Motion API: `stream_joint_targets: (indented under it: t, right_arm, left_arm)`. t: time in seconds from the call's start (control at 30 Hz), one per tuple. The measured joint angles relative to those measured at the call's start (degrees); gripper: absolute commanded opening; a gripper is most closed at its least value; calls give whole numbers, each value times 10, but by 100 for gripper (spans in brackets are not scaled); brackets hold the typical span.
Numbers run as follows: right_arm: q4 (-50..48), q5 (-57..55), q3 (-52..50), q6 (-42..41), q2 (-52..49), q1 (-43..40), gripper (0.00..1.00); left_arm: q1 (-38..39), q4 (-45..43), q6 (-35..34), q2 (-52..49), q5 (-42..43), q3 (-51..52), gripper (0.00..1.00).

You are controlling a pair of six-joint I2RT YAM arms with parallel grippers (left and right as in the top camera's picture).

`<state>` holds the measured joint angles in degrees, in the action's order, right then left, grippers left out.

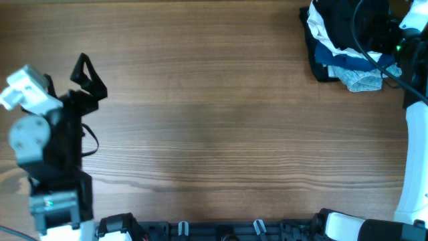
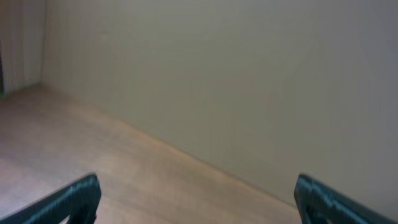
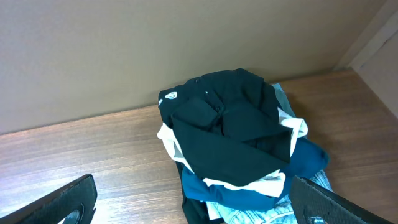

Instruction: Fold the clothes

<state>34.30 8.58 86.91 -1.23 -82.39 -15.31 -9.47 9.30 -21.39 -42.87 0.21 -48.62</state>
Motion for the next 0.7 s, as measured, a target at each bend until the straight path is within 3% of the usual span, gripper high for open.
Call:
stream_joint_targets:
  t: [0.23, 0.7]
  right_arm:
    - [0, 0, 0, 0, 0, 0, 100]
    - [0, 0, 0, 0, 0, 0, 100]
  left_arm:
    - [23, -146, -11, 110, 0, 186, 100]
    - [39, -156, -13, 294, 0, 359, 100]
